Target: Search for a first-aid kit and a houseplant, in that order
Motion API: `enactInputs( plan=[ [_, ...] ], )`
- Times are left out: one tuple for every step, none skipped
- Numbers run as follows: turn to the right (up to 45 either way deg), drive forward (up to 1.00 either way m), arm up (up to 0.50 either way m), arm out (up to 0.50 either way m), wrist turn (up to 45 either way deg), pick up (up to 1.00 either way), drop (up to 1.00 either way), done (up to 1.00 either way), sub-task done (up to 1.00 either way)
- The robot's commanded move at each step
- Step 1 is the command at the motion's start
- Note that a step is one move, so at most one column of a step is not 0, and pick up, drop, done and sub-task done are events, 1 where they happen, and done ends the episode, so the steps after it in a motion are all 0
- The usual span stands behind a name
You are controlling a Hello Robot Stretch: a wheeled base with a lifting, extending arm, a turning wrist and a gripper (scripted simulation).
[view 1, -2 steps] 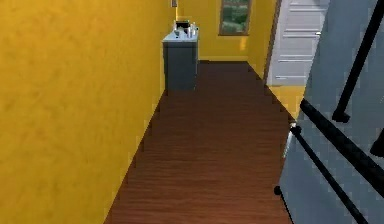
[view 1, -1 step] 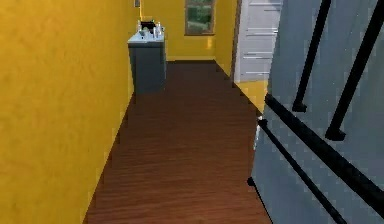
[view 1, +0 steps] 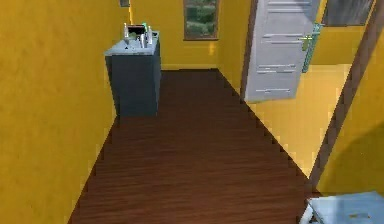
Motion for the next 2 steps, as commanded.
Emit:
enactInputs(
  plan=[
    [0.0, 0.4, 0.0, 0.0, 0.0, 0.0, 0.0, 0.0, 0.0],
    [0.0, 1.0, 0.0, 0.0, 0.0, 0.0, 0.0, 0.0, 0.0]
  ],
)
